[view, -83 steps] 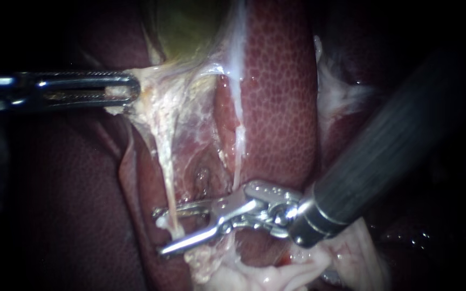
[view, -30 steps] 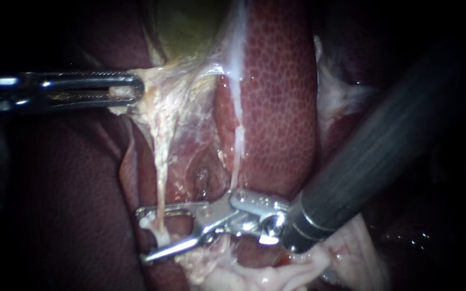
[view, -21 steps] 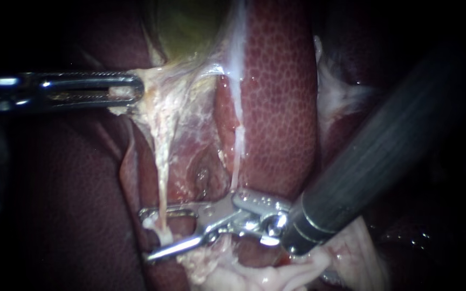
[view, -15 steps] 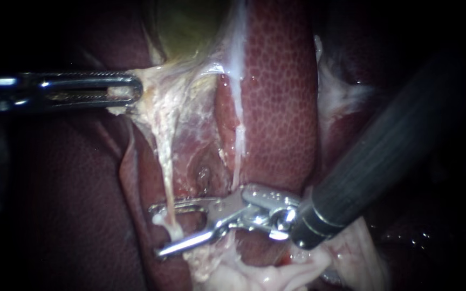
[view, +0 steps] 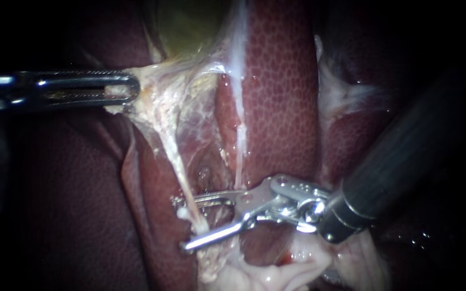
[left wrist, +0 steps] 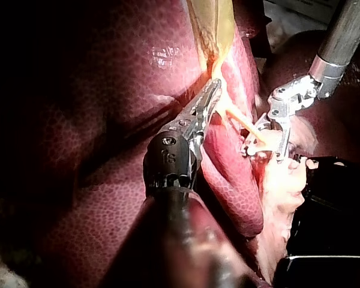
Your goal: Going back first clip left tube
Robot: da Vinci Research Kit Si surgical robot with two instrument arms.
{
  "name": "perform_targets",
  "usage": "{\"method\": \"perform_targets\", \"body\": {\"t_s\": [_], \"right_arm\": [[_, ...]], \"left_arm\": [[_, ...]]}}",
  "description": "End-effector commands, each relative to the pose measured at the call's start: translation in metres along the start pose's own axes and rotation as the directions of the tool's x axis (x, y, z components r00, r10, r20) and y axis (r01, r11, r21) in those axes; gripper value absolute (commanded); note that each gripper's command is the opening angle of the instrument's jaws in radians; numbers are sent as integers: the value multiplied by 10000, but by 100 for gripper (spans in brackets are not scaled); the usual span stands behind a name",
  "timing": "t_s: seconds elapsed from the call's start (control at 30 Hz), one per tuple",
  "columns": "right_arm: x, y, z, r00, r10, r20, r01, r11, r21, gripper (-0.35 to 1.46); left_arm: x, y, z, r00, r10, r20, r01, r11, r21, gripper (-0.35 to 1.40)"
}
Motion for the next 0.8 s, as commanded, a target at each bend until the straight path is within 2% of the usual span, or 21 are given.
{"method": "perform_targets", "body": {"t_s": [0.03, 0.43, 0.8], "right_arm": [[0, 0, 0, 10000, -4, 5, 4, 10000, 14, 60], [-1, -3, -5, 10000, 57, 12, -57, 10000, 39, 60], [-2, -5, -14, 9975, -698, 52, 698, 9975, 75, 60]], "left_arm": [[0, 0, 0, 10000, 1, 0, -1, 10000, 1, -35], [0, 1, 0, 10000, 2, -2, -2, 10000, 7, -35], [0, 1, -1, 10000, 3, -2, -3, 10000, 7, -35]]}}
